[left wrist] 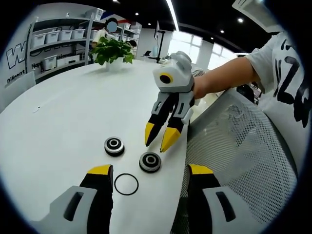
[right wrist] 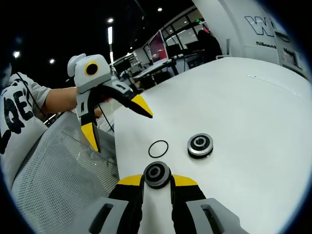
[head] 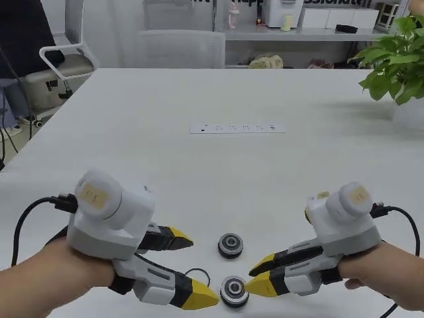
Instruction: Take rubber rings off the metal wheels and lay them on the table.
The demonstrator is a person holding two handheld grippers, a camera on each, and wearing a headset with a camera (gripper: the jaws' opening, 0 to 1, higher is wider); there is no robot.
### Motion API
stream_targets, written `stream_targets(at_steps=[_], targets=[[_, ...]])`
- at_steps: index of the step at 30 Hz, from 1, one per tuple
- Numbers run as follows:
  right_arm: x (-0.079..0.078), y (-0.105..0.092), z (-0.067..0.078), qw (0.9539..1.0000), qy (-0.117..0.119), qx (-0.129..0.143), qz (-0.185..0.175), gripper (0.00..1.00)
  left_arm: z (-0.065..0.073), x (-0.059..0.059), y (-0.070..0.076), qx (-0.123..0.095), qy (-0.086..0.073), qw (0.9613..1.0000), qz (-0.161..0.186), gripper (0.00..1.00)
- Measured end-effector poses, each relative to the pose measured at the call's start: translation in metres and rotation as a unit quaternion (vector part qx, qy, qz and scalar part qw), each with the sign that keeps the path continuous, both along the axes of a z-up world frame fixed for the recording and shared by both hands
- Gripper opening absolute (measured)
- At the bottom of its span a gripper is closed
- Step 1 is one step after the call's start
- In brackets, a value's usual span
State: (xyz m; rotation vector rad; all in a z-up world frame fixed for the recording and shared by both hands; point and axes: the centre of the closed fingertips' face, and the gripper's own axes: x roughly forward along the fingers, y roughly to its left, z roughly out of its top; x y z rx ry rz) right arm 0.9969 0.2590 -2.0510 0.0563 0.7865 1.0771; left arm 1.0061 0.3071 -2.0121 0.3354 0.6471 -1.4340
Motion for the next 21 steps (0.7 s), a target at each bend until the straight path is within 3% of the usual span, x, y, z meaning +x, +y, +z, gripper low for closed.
stream_targets(at_steps=[21], targets=[[-0.007, -0.002, -0.02, 0.998, -0.029, -0.04, 0.041, 0.19, -0.026, -0.006, -0.019, 0.031, 0.008, 0.9985, -0.045, 0.39]])
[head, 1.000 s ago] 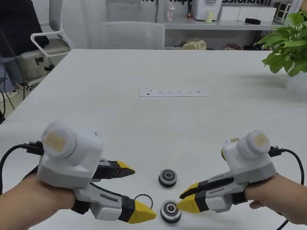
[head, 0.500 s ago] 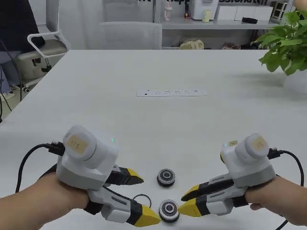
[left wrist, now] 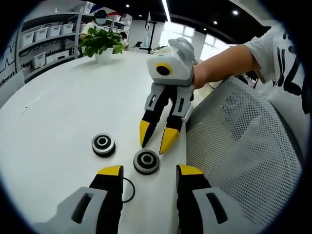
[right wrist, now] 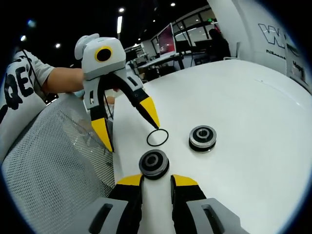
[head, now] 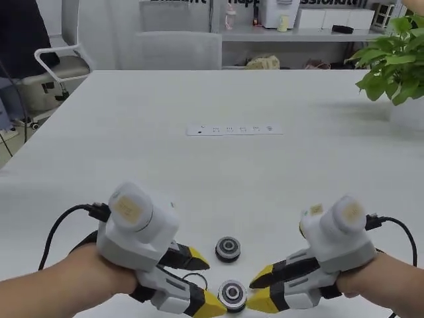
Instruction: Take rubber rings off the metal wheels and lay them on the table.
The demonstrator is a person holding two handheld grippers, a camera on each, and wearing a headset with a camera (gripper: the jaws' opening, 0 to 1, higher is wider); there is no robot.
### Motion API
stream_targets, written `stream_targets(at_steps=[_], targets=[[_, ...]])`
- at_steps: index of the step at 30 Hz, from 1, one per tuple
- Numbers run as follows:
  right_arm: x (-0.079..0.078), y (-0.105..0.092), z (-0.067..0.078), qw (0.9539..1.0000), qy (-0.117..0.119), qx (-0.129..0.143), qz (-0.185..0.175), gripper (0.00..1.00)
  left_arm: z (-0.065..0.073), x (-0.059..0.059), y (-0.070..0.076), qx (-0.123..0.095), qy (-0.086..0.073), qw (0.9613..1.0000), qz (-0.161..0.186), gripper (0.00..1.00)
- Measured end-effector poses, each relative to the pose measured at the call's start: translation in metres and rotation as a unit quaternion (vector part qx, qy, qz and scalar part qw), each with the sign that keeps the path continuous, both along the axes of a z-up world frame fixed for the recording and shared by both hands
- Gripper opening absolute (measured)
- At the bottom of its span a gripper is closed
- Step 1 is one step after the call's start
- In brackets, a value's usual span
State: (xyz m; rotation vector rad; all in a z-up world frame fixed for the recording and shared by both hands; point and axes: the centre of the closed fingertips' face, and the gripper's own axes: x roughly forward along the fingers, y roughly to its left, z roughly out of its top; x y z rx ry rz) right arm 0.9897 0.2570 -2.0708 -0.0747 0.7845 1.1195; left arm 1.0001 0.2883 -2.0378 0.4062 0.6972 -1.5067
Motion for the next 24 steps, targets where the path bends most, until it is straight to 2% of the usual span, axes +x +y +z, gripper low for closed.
stream_targets(at_steps=[12, 18, 24], targets=[[0.0, 0.004, -0.004, 0.9995, -0.021, -0.012, 0.02, 0.17, -0.008, -0.003, -0.009, 0.005, 0.001, 0.9999, -0.011, 0.29], [-0.001, 0.004, -0.006, 0.999, -0.029, -0.021, 0.028, 0.16, -0.016, -0.007, -0.012, 0.016, -0.004, 0.9997, -0.021, 0.25], [0.0, 0.004, -0.007, 0.9987, -0.035, -0.023, 0.03, 0.15, -0.015, -0.007, -0.016, 0.01, -0.007, 0.9998, -0.017, 0.2]])
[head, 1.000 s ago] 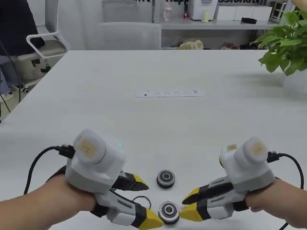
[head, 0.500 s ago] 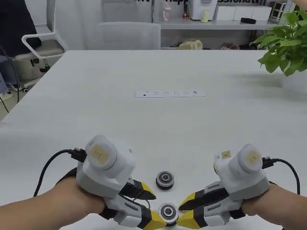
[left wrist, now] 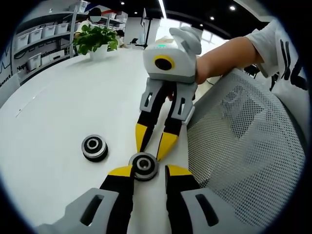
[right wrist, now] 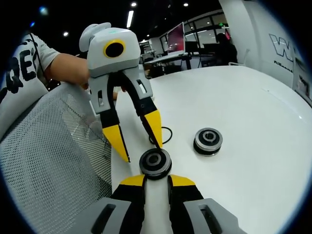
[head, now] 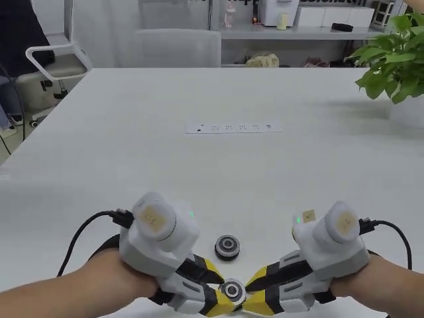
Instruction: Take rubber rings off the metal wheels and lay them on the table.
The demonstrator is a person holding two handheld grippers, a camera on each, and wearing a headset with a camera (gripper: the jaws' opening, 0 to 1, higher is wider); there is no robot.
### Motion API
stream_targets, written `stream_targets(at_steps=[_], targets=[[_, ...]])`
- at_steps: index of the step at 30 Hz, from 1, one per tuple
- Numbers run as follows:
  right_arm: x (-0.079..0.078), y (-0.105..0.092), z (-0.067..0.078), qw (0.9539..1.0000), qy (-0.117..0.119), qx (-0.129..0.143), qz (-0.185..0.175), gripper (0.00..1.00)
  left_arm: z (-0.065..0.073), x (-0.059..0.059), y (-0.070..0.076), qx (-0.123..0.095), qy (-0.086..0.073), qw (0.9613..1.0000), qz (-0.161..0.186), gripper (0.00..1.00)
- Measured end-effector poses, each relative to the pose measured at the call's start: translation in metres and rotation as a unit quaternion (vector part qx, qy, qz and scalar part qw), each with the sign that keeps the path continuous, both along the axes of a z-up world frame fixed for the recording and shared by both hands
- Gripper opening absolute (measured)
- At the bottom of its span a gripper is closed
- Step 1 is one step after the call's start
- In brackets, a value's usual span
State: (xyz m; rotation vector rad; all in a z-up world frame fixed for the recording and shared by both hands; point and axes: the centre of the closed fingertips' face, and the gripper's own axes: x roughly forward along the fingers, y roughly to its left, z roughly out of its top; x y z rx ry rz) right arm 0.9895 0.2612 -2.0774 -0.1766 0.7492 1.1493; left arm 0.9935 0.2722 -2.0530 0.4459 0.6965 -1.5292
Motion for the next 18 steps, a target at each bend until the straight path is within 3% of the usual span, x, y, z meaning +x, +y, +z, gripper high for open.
stream_targets(at_steps=[9, 11, 15, 18], targets=[[-0.0004, 0.0008, 0.0001, 1.0, -0.005, -0.001, 0.001, 0.14, -0.0034, -0.0002, -0.0025, 0.002, -0.012, 0.9999, -0.002, 0.16], [-0.0003, 0.0008, 0.0001, 1.0, -0.006, -0.001, 0.002, 0.14, -0.0042, 0.0001, -0.0016, 0.002, -0.003, 1.0, 0.006, 0.15], [-0.0003, 0.0014, -0.0002, 0.9999, -0.009, -0.002, 0.004, 0.13, -0.0042, 0.0031, -0.003, -0.004, -0.003, 0.9999, 0.015, 0.13], [-0.0003, 0.0014, -0.0003, 0.9999, -0.011, -0.003, 0.004, 0.13, -0.0047, 0.0038, -0.004, -0.005, -0.012, 0.9998, 0.017, 0.12]])
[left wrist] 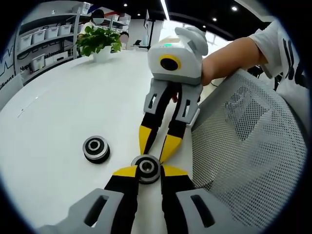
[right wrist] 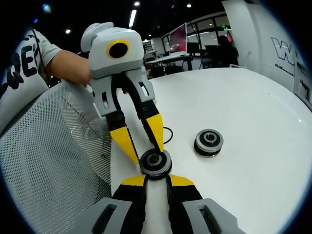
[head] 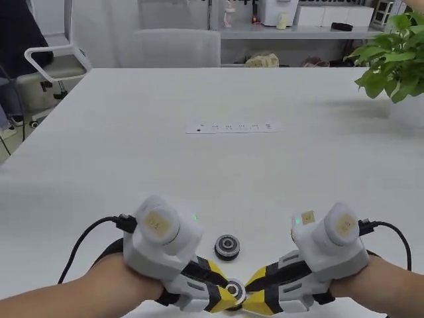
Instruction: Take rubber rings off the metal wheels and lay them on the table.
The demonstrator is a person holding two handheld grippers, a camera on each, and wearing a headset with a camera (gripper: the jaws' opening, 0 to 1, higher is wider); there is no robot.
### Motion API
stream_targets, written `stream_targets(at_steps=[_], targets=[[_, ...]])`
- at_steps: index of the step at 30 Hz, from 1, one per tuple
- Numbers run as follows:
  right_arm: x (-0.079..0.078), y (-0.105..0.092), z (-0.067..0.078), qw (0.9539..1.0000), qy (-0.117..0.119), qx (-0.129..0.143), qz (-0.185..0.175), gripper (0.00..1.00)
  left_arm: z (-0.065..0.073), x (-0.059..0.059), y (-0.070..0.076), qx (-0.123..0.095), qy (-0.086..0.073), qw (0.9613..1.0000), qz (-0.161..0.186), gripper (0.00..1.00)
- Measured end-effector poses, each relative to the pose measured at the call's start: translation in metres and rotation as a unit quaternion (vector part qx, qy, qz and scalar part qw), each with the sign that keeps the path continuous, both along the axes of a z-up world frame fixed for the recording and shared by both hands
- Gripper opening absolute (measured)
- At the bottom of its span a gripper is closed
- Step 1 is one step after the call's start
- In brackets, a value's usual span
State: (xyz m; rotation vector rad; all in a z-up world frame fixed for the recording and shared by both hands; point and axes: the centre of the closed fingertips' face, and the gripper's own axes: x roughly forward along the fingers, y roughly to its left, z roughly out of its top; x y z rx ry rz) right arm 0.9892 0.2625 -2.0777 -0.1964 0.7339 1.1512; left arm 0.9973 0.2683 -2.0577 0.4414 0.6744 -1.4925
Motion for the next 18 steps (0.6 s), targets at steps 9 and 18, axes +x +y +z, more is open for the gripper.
stream_targets(at_steps=[9, 18], targets=[[0.0003, -0.0002, 0.0, 1.0, -0.002, 0.001, -0.002, 0.13, -0.0018, -0.0002, -0.0015, 0.01, -0.068, 0.9972, -0.031, 0.09], [0.0008, -0.0002, -0.0008, 0.9999, -0.012, -0.01, 0.0, 0.09, -0.0016, 0.0014, -0.0011, 0.007, -0.081, 0.9963, -0.028, 0.07]])
